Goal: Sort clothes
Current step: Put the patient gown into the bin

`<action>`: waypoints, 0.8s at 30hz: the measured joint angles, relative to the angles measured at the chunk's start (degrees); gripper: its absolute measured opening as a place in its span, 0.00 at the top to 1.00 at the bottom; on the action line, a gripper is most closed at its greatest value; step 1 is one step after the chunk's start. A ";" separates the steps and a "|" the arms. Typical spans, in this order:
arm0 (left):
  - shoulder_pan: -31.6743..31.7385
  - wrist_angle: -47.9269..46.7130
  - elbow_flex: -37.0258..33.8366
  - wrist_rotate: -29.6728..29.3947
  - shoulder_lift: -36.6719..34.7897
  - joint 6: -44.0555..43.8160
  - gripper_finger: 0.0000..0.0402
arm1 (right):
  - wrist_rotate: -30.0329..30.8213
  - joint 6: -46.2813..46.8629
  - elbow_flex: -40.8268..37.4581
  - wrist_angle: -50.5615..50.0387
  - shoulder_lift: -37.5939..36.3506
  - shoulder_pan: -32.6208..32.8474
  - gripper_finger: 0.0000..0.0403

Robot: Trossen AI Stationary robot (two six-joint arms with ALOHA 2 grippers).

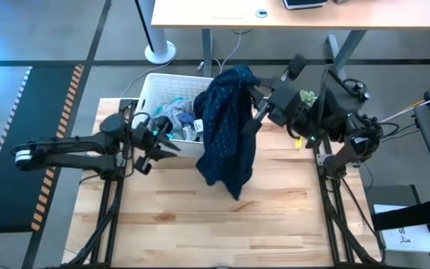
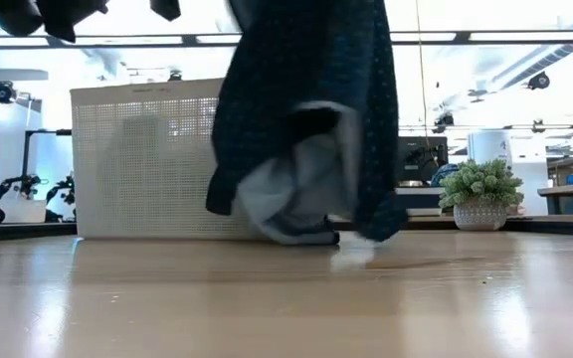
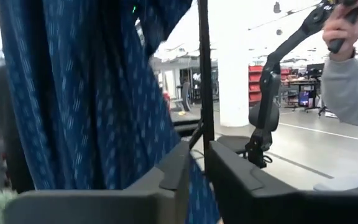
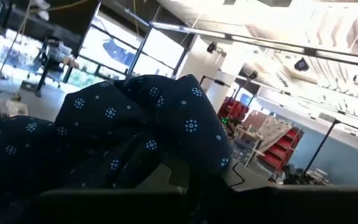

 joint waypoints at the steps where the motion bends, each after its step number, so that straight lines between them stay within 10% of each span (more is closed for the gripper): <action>1: -0.16 0.01 0.00 -0.24 0.94 -0.46 0.83 | -0.51 0.00 0.00 0.34 -0.04 -0.54 1.00; 12: -5.56 3.55 0.00 -22.01 13.47 1.91 0.37 | -3.35 -0.06 0.00 1.21 -0.17 -2.42 1.00; 24: -6.78 19.55 2.35 -23.15 28.20 -2.13 0.20 | -6.79 -0.03 0.00 5.42 -0.23 -2.36 1.00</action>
